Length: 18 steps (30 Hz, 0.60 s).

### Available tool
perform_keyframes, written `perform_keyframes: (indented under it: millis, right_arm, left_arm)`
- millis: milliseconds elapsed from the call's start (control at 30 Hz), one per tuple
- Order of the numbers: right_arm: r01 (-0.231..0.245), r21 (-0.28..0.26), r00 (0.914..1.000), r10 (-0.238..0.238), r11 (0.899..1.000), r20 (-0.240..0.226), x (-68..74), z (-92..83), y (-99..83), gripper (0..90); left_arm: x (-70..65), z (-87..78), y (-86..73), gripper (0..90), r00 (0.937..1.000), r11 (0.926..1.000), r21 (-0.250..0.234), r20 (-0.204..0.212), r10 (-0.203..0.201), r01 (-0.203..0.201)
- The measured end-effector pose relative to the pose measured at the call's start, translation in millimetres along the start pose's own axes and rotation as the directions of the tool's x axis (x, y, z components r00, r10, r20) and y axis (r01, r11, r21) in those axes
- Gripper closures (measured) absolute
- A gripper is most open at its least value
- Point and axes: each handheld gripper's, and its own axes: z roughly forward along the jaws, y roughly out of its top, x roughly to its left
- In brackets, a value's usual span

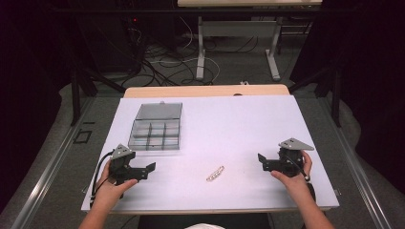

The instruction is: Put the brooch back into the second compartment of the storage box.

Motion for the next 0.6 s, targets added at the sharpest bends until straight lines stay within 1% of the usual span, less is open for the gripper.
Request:
perform_keyframes:
  millis: [33, 67, 133, 233, 267, 300, 333, 400, 467, 500, 567, 600]
  right_arm:
    - [0.000, 0.000, 1.0000, 0.000, 1.000, 0.000, 0.0, 0.0, 0.0, 0.0]
    - [0.003, -0.006, 0.9999, -0.003, 1.000, -0.015, 3.7, -3.5, 0.8, 0.0]
    - [0.007, -0.012, 0.9999, -0.007, 1.000, -0.015, 4.7, -4.2, 1.1, 0.0]
    - [0.011, -0.024, 0.9999, -0.011, 1.000, -0.013, 6.2, -5.1, 0.7, 0.0]
    - [0.003, -0.019, 0.9997, -0.004, 1.000, -0.024, 6.4, -5.4, -0.2, 0.0]
    - [0.003, -0.019, 0.9997, -0.004, 1.000, -0.024, 6.4, -5.4, -0.2, 0.0]
    - [0.000, -0.016, 0.9997, 0.000, 1.000, -0.026, 6.6, -5.4, -0.7, 0.0]
    - [0.002, -0.016, 0.9996, -0.003, 1.000, -0.029, 6.6, -4.3, -1.5, 0.0]
    - [0.007, -0.019, 0.9996, -0.008, 1.000, -0.029, 6.3, -4.2, -1.6, 0.0]
    - [0.009, -0.020, 0.9995, -0.010, 1.000, -0.030, 6.3, -4.1, -1.7, 0.0]
    - [0.011, -0.018, 0.9994, -0.012, 1.000, -0.033, 6.4, -3.9, -2.1, 0.0]
    - [0.013, -0.015, 0.9994, -0.013, 1.000, -0.032, 6.5, -3.9, -2.2, 0.0]
  left_arm:
    - [0.0, 0.0, 0.0, 0.5, 1.0000, 1.0000, 0.000, 0.000, 0.000, 0.000]
    - [-1.2, -0.9, 0.0, 0.7, 1.0000, 1.0000, 0.003, 0.002, 0.001, -0.001]
    - [-4.8, -1.9, 0.0, 0.9, 1.0000, 1.0000, -0.001, 0.003, -0.002, 0.002]
    - [-9.8, -3.7, 0.4, 1.6, 0.9999, 0.9999, -0.006, 0.005, 0.011, -0.011]
    - [-11.5, -4.2, 0.2, 1.6, 0.9999, 0.9999, -0.008, 0.006, 0.014, -0.014]
    - [-11.8, -4.2, 0.4, 1.6, 0.9997, 0.9996, -0.014, 0.002, 0.026, -0.026]
    - [-13.3, -4.4, 0.1, 1.6, 0.9998, 0.9998, -0.013, 0.008, 0.018, -0.018]
    - [-14.6, -4.8, 0.4, 2.1, 0.9995, 0.9995, -0.009, 0.007, 0.030, -0.030]
    - [-16.5, -4.0, 0.4, 2.5, 0.9998, 0.9998, -0.014, 0.012, 0.017, -0.017]
    - [-16.4, -3.8, 0.8, 3.0, 0.9995, 0.9995, -0.012, 0.014, 0.029, -0.029]
    - [-18.2, -2.9, 1.1, 3.6, 0.9994, 0.9995, -0.007, 0.017, 0.030, -0.030]
    - [-19.2, -2.2, 1.2, 3.6, 0.9991, 0.9993, -0.007, 0.020, 0.038, -0.038]
